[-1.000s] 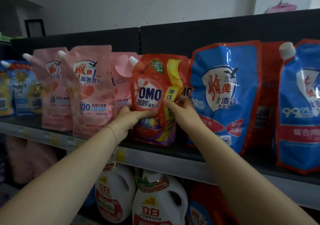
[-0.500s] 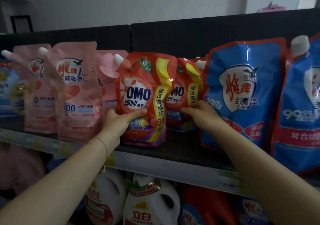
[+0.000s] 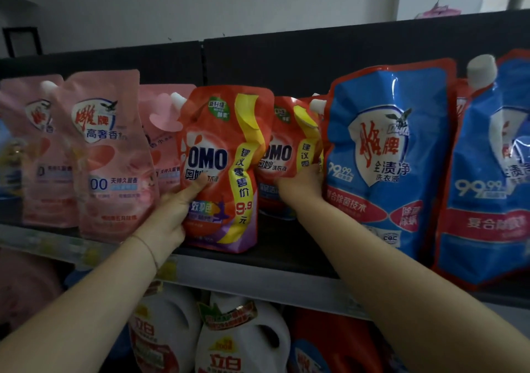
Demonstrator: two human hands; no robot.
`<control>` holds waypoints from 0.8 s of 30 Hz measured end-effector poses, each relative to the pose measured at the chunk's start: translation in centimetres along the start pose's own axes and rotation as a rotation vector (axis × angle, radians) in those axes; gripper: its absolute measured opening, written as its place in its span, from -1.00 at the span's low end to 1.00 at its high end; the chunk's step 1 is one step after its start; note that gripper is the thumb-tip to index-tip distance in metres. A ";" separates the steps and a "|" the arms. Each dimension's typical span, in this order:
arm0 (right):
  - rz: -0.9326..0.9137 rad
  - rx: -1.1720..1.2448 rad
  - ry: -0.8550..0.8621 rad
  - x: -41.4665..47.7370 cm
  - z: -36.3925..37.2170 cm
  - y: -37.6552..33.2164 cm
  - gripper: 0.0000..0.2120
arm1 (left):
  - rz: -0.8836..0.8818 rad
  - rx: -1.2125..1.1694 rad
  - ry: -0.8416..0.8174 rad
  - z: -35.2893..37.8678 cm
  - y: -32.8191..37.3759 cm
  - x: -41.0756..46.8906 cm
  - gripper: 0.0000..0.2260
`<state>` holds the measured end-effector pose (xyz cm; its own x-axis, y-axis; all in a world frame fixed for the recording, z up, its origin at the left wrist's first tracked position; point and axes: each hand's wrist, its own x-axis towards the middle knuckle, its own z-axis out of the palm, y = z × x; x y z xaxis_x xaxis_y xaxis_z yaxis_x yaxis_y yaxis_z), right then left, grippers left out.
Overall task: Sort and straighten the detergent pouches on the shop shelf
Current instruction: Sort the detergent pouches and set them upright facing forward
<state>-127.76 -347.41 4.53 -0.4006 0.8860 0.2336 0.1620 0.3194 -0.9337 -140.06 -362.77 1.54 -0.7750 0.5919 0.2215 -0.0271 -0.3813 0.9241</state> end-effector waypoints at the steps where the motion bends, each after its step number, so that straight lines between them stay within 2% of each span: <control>1: -0.004 0.023 -0.010 0.0 0.0 0.0 -0.11 | 0.001 -0.004 -0.023 -0.2 -0.1 0.1 -0.17; 9: 0.048 0.202 -0.063 -0.2 0.1 0.3 -0.16 | -0.022 0.053 -0.102 -0.3 -0.1 0.4 -0.12; 13: -0.011 0.146 -0.102 -0.3 0.1 0.5 -0.23 | -0.068 0.039 -0.154 -0.4 0.1 0.5 -0.09; 16: -0.051 0.107 -0.188 -0.7 0.2 0.3 -0.25 | -0.076 0.033 -0.179 -0.4 0.1 0.5 -0.09; 20: -0.081 0.021 -0.284 -1.2 1.0 -0.9 -0.36 | -0.070 0.022 -0.195 -0.4 0.1 0.6 -0.10; 24: -0.096 -0.087 -0.269 -1.0 2.5 -2.3 -0.42 | -0.048 0.021 -0.168 -0.4 -0.1 0.5 -0.11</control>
<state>-129.95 -349.86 5.79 -0.6405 0.7332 0.2285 0.1841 0.4354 -0.8812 -140.70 -362.73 1.46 -0.6565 0.7201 0.2246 -0.0466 -0.3358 0.9408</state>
